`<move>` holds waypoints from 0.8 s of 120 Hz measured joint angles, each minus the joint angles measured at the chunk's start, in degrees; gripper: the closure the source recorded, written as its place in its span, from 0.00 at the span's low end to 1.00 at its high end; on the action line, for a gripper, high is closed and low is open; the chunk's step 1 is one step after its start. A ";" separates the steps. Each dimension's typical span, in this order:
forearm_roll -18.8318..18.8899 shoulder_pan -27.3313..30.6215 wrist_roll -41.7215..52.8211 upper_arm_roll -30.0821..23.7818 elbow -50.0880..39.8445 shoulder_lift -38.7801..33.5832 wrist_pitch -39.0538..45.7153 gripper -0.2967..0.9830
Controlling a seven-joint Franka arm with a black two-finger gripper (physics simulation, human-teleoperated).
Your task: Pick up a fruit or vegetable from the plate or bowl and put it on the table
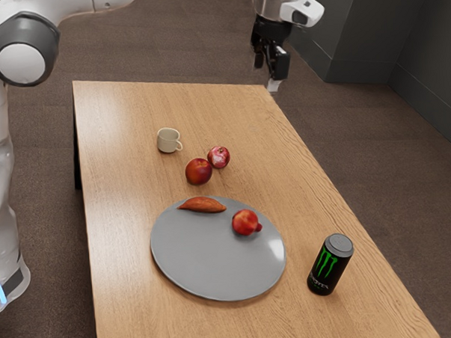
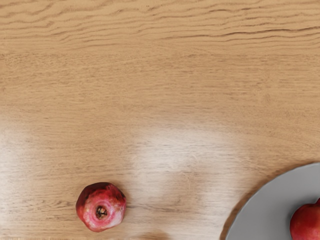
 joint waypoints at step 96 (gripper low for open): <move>1.10 -4.96 -1.27 -7.40 12.28 15.88 -4.33 0.23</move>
